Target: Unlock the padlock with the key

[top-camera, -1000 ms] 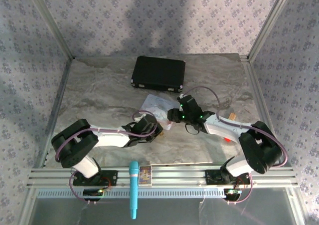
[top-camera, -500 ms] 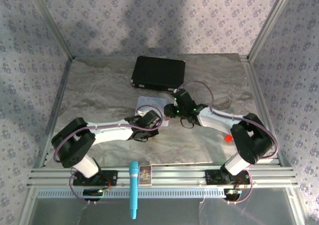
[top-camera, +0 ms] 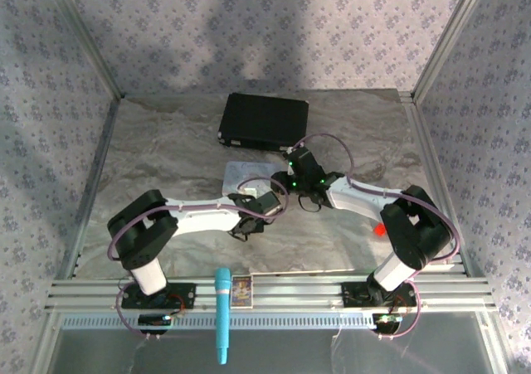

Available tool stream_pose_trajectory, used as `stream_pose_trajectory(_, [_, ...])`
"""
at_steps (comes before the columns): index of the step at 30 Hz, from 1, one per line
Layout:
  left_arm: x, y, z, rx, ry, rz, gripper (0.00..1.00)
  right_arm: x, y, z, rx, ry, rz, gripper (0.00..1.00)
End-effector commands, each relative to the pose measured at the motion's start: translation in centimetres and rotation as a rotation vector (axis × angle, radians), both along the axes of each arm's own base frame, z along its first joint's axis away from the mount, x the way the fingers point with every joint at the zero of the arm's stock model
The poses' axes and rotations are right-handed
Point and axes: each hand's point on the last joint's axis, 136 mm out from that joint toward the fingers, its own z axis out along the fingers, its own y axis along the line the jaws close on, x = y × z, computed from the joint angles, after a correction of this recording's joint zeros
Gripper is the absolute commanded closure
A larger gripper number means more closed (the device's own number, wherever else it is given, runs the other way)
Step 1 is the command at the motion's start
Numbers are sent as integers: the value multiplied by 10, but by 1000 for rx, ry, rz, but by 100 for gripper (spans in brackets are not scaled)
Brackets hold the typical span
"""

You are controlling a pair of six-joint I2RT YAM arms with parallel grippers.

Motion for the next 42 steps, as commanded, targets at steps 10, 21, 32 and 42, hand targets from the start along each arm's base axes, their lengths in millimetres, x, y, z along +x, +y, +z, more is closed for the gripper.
stream_pose_trajectory(10, [-13,31,13,246,1,-32,71,-22,-41,-55,-164,121,-74,65])
stream_pose_trajectory(21, [-21,1,11,228,2,-93,71,-21,-43,-54,-150,117,-82,64])
stream_pose_trajectory(32, [-32,-21,18,182,7,-149,69,-22,-45,-53,-119,122,-86,64])
stream_pose_trajectory(42, [-17,-26,85,-7,-118,-181,25,-11,-52,-6,-118,20,-73,24])
